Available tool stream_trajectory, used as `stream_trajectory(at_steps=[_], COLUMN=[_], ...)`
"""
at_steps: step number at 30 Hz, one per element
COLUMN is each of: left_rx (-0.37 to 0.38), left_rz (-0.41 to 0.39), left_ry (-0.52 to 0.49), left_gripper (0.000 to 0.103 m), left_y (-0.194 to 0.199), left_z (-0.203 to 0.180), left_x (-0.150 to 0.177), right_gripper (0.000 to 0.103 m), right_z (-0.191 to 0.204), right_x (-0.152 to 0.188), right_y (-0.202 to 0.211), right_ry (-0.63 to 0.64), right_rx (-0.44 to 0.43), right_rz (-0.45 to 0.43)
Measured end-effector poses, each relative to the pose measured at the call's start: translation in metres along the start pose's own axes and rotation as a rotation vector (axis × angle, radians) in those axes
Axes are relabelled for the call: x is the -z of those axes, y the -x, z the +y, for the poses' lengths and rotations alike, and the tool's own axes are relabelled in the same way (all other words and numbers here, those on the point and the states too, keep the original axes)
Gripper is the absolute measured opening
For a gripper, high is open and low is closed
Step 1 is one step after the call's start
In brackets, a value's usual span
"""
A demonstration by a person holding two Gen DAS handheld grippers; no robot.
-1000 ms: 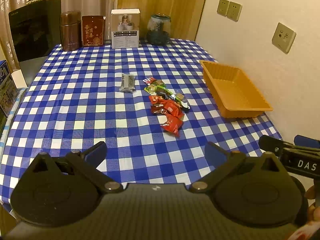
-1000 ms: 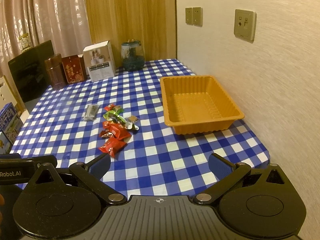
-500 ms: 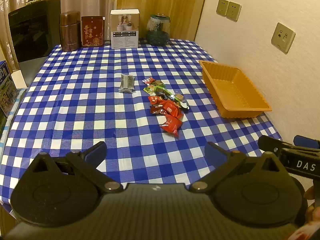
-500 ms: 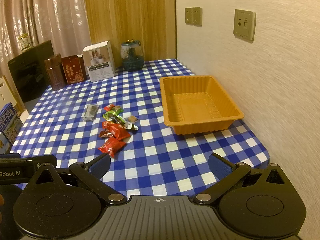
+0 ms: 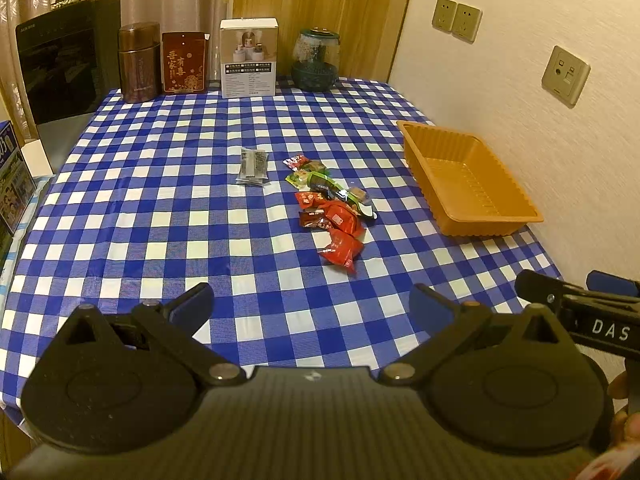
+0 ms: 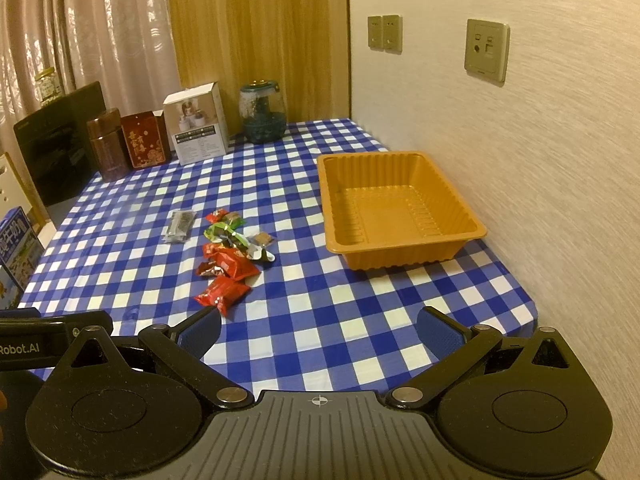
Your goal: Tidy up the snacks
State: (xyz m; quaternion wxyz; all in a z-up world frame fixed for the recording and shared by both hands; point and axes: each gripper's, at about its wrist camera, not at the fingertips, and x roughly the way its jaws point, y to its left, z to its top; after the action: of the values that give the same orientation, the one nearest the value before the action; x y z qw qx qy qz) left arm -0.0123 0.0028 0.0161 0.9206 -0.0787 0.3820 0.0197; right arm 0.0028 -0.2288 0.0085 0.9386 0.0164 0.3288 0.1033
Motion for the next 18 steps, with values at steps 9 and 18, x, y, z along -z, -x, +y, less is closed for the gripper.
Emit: stream_trajectory(at_steps=[9,18], left_rx=[0.001,0.004], left_rz=[0.001,0.0], left_ry=[0.001,-0.001], left_gripper=[0.103,0.103], left_y=[0.0005,0.0006], left_z=[-0.0022,-0.0064], left_x=[0.0003,0.0001], right_gripper=[0.103,0.103], right_z=[-0.0012,-0.0017], right_x=[0.0,0.0], right_y=[-0.0003,-0.0004], right_ry=[-0.003,-0.003], right_rx=[0.002,0.003], right_rz=[0.001,-0.001])
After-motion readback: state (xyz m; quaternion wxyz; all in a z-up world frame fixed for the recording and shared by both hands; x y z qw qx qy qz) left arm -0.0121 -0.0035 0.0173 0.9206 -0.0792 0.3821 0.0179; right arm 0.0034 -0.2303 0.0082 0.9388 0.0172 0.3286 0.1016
